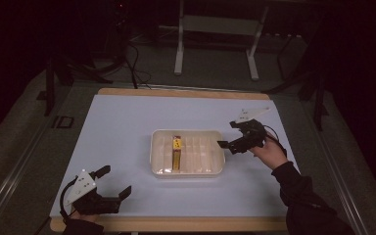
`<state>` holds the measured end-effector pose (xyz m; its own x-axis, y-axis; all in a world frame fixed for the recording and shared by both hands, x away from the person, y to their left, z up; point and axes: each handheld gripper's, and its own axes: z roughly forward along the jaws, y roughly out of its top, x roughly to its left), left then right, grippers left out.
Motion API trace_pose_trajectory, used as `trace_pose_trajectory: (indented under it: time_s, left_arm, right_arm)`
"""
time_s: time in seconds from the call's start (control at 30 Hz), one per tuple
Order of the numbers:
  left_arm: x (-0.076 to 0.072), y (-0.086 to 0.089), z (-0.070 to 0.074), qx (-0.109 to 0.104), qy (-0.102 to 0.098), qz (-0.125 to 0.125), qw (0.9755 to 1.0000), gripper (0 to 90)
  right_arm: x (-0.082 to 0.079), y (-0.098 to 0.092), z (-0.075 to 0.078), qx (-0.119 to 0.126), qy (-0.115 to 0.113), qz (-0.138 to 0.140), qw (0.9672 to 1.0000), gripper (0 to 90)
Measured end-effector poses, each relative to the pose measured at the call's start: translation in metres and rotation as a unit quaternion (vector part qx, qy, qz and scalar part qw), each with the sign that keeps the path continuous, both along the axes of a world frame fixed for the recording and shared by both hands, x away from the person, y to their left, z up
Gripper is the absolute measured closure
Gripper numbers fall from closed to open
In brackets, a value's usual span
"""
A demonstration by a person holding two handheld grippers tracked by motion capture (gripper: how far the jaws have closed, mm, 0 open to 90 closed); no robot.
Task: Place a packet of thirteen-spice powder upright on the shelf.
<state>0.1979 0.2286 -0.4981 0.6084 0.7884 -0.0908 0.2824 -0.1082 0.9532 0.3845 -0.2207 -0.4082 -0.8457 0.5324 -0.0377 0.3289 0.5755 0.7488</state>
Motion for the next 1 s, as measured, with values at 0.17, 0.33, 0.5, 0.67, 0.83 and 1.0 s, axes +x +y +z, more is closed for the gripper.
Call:
trace_pose_trajectory:
  time_s: [0.17, 0.33, 0.5, 0.67, 0.83, 1.0]
  left_arm:
    - [0.0, 0.0, 0.0, 0.0, -0.001, 0.001, 1.0, 0.1]
    - [0.0, 0.0, 0.0, 0.001, 0.0, 0.001, 1.0, 0.1]
    - [0.0, 0.0, 0.0, 0.001, 0.0, 0.002, 1.0, 0.1]
    - [0.0, -0.001, 0.0, 0.001, 0.0, 0.001, 1.0, 0.1]
    - [0.0, -0.001, 0.0, 0.002, 0.0, 0.001, 1.0, 0.1]
    - [0.0, -0.001, 0.0, 0.003, 0.0, 0.0, 1.0, 0.1]
  right_arm:
    - [-0.012, -0.015, -0.005, 0.021, -0.008, -0.033, 0.9992, 11.2]
    - [-0.022, -0.029, -0.013, 0.017, -0.021, -0.059, 0.9979, 11.2]
    - [-0.032, -0.04, -0.021, 0.028, -0.029, -0.077, 0.9962, 11.2]
    - [-0.042, -0.047, -0.025, 0.039, -0.052, -0.104, 0.9924, 11.2]
    - [-0.052, -0.054, -0.029, 0.042, -0.058, -0.122, 0.9899, 11.2]
    - [-0.062, -0.059, -0.035, 0.043, -0.057, -0.131, 0.9889, 11.2]
